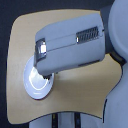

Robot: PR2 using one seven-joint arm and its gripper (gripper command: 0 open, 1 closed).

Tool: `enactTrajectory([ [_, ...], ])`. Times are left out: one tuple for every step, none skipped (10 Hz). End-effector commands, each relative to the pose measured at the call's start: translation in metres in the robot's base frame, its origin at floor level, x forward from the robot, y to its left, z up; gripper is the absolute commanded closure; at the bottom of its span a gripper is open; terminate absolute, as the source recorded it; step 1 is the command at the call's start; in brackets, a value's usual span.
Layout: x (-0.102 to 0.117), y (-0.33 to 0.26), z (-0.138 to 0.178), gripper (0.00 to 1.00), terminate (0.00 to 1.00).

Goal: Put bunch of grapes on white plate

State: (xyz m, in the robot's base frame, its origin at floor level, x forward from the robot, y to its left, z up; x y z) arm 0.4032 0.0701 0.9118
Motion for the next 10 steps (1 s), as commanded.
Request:
enactTrajectory([
  [-0.034,0.065,0.001,1.0,0.0],
  [-0.041,0.077,-0.009,1.0,0.0],
  [-0.046,0.085,-0.017,1.0,0.0],
  [-0.05,0.09,-0.028,1.0,0.0],
  [-0.053,0.091,-0.039,1.0,0.0],
  [-0.057,0.094,-0.053,1.0,0.0],
  [-0.057,0.098,-0.062,1.0,0.0],
  [-0.053,0.102,-0.073,1.0,0.0],
  [-0.048,0.103,-0.085,1.0,0.0],
  [-0.044,0.103,-0.091,1.0,0.0],
])
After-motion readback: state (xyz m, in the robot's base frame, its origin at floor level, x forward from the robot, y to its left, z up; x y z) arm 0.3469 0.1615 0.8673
